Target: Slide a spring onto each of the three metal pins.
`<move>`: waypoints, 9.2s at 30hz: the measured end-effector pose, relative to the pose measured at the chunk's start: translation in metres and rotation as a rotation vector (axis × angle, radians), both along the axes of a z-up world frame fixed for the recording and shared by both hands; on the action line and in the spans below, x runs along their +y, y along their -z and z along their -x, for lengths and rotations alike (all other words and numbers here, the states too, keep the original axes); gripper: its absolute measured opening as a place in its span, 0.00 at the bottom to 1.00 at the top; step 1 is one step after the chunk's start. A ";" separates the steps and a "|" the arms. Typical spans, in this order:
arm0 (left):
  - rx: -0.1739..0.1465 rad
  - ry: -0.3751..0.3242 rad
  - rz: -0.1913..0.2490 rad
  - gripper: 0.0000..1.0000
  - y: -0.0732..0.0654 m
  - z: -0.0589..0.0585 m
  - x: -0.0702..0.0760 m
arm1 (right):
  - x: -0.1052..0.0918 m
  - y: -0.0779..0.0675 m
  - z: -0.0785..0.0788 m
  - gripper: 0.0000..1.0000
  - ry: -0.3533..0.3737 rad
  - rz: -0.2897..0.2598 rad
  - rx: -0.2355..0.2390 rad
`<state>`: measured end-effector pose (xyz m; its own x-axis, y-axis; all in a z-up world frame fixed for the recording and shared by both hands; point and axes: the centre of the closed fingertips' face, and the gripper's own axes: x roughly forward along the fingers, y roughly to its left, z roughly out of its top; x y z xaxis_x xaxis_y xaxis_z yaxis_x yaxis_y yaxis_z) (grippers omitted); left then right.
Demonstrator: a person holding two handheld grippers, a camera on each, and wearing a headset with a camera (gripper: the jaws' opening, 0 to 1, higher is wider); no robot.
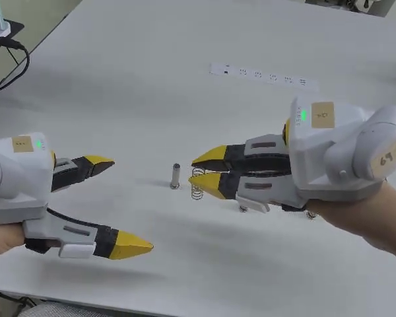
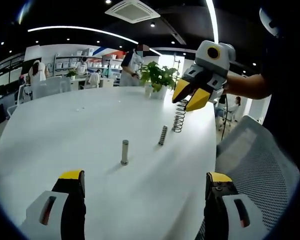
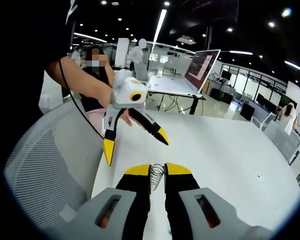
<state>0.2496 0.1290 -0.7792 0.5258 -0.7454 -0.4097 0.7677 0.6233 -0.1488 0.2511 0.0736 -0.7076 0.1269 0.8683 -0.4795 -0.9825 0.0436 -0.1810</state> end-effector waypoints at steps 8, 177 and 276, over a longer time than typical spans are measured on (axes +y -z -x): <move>-0.010 -0.007 0.011 0.98 -0.005 -0.003 -0.001 | 0.006 -0.001 -0.013 0.07 0.005 0.002 -0.013; 0.033 -0.076 0.023 0.98 0.009 0.002 0.015 | 0.034 0.100 -0.065 0.08 0.127 0.102 0.055; -0.024 -0.050 -0.090 0.98 -0.023 0.000 -0.036 | -0.259 0.074 -0.012 0.98 0.645 0.009 0.314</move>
<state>0.2501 0.0932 -0.7562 0.5721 -0.6788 -0.4604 0.7377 0.6712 -0.0728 0.2628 -0.1856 -0.7818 0.4685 0.6626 -0.5844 -0.7672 0.6331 0.1028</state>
